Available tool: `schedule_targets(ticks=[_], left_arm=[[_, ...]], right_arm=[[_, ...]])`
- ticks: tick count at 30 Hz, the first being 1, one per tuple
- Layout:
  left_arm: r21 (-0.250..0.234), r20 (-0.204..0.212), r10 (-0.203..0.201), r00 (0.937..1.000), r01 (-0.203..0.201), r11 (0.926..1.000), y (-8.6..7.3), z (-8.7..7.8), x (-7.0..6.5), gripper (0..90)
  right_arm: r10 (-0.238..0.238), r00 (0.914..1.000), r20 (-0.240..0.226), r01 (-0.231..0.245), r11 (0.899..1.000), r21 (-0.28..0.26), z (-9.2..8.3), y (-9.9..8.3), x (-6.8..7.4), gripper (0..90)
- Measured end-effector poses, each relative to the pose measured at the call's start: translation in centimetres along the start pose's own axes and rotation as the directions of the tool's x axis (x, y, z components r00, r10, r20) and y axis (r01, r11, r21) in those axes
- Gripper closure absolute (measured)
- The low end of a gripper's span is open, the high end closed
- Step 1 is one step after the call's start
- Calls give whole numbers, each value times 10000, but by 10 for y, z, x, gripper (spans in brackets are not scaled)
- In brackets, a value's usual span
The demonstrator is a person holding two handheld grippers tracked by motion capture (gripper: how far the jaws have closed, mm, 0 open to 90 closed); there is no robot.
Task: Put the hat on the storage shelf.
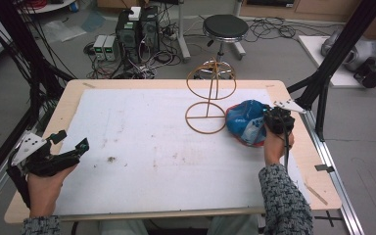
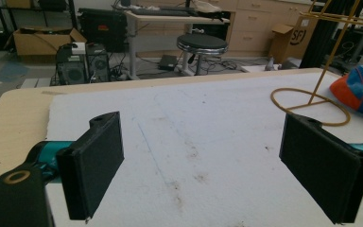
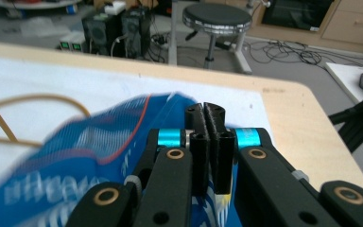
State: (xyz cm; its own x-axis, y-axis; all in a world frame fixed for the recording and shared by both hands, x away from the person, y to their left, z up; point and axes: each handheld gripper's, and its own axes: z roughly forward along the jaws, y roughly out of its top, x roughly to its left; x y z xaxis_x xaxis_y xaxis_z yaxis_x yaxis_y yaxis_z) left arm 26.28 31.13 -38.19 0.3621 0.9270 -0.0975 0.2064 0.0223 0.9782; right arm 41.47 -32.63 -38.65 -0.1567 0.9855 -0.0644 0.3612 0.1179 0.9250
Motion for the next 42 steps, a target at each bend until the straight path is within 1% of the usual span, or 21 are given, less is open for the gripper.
schedule_targets(ticks=[2,3,6,14,16,18,25,27,28,32,36,39,42], left_arm=[[-6,-6,-13,10000,13,10000,0,-1,0,146],[-32,-2,-23,10000,23,10000,0,-1,1,146],[-57,-2,-26,10000,26,10000,1,-2,1,146],[-133,-15,-50,10000,50,9999,3,-4,1,146],[-159,-23,-70,10000,70,9998,3,-4,1,146],[-154,-24,-66,10000,66,9999,3,-4,1,146],[-191,-9,-66,10000,66,9998,4,-5,2,146],[-212,-21,-97,10000,96,9997,4,-6,2,146],[-241,-12,-109,9999,108,9996,4,-6,3,146],[-262,-30,-112,9999,112,9996,5,-7,3,146],[-222,-34,-123,9999,122,9997,4,-7,4,146],[-229,-26,-121,9999,120,9997,5,-7,4,146],[-232,-22,-129,9999,128,9996,5,-7,4,146]], right_arm=[[176,9998,-29,-177,9996,-200,-4,8,-2,890],[85,10000,-22,-86,9997,-242,-6,13,-3,890],[144,9999,34,-142,9983,-573,-12,23,-6,891],[240,9994,232,-214,9939,-1080,-26,49,-15,890],[129,9995,278,-94,9925,-1215,-30,58,-17,891],[140,9993,339,-92,9905,-1373,-34,67,-17,890],[-93,9991,407,172,9800,-1981,-46,103,-17,890],[-68,9993,360,144,9765,-2151,-49,113,-17,890],[-26,9994,352,103,9750,-2220,-51,117,-16,890],[-188,9991,392,280,9680,-2495,-56,136,-12,891],[-218,9991,362,309,9612,-2740,-61,152,-10,891],[-112,9996,254,182,9548,-2967,-64,163,-9,890],[-116,9999,81,136,9486,-3162,-67,174,-7,890]])
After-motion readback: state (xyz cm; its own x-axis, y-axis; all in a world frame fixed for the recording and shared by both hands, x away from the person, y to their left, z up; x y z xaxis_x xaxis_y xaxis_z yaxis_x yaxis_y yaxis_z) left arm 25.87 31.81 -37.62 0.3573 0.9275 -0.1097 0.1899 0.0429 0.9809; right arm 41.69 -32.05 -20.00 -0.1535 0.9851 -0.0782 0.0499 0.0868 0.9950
